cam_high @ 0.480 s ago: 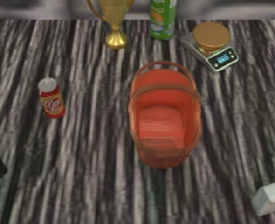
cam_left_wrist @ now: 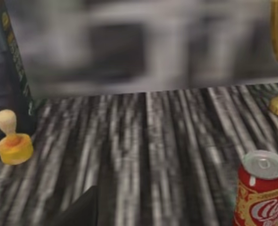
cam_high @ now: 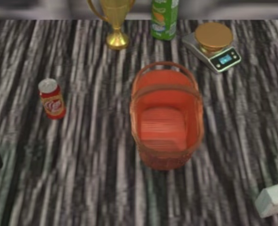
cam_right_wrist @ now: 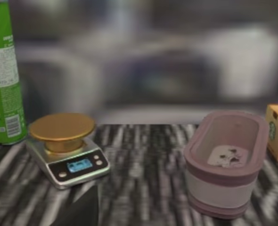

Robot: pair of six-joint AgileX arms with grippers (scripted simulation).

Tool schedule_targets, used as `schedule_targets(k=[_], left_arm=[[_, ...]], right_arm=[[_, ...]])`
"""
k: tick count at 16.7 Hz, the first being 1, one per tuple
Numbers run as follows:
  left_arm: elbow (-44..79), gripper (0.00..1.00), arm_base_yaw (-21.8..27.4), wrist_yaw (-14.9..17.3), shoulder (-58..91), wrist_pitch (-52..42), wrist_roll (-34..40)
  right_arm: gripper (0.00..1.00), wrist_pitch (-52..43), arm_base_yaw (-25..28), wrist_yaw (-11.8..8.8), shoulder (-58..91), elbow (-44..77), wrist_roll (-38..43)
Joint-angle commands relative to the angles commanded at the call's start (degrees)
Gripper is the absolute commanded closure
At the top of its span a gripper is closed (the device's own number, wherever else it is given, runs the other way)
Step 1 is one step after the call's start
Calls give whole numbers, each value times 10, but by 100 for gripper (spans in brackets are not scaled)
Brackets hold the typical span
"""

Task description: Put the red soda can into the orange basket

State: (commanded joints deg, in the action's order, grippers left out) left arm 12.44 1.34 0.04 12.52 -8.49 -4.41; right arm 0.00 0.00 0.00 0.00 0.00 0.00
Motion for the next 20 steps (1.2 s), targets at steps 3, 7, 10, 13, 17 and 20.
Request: schedule_targets(k=[3,7,10,13,17,20], left_arm=[[134,0,13,0,144,-84,-43],[343,0,33,0,400,-222,-112],[503,0,48,0,608,-331,-165],[650,0,64,0,798,-434,-215],[818,0,80,1,992,-545,-271],[911,0,89,1,1089,-601,-301]], right_arm=[[0,0,0,0,0,0,0],[0,0,0,0,0,0,0],[0,0,0,0,0,0,0],[0,0,0,0,0,0,0],[0,0,0,0,0,0,0],[0,0,0,0,0,0,0]])
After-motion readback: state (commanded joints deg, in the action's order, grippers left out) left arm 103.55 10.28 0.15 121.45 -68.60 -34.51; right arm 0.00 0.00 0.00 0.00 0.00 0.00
